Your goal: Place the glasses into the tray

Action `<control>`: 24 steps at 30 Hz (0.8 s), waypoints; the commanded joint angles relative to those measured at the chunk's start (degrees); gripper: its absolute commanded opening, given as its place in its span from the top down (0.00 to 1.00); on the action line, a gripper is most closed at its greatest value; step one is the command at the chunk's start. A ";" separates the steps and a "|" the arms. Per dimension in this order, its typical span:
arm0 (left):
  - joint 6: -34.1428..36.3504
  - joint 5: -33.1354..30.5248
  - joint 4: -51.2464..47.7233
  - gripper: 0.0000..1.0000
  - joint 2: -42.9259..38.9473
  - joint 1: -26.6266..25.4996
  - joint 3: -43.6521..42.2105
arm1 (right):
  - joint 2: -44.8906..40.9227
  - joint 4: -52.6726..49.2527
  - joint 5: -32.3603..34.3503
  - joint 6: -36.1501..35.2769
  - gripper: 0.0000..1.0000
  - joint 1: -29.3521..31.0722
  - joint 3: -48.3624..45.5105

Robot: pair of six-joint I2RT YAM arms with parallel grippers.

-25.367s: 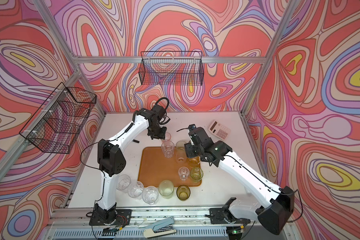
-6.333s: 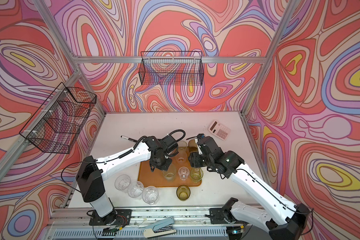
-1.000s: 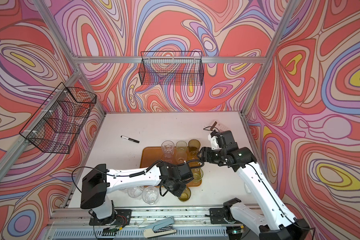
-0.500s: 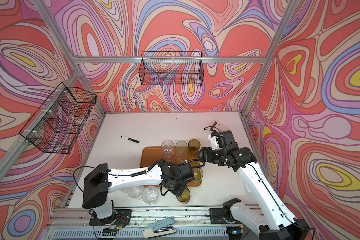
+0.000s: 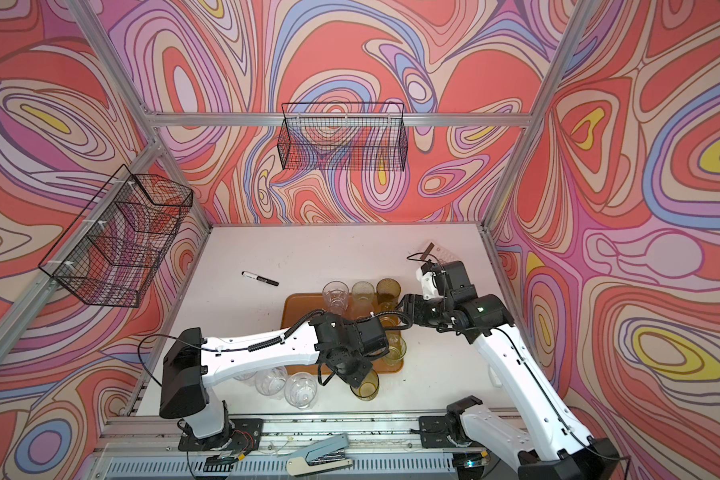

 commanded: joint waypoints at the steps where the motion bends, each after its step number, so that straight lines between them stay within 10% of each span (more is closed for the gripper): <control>1: 1.19 -0.16 -4.57 1.00 -2.22 0.20 3.74 | -0.76 -0.37 1.10 -1.56 0.29 -0.23 -0.64; 24: 6.15 -6.52 -16.89 1.00 -7.69 8.98 12.01 | -1.51 2.78 -2.70 -3.69 0.30 -0.23 -1.85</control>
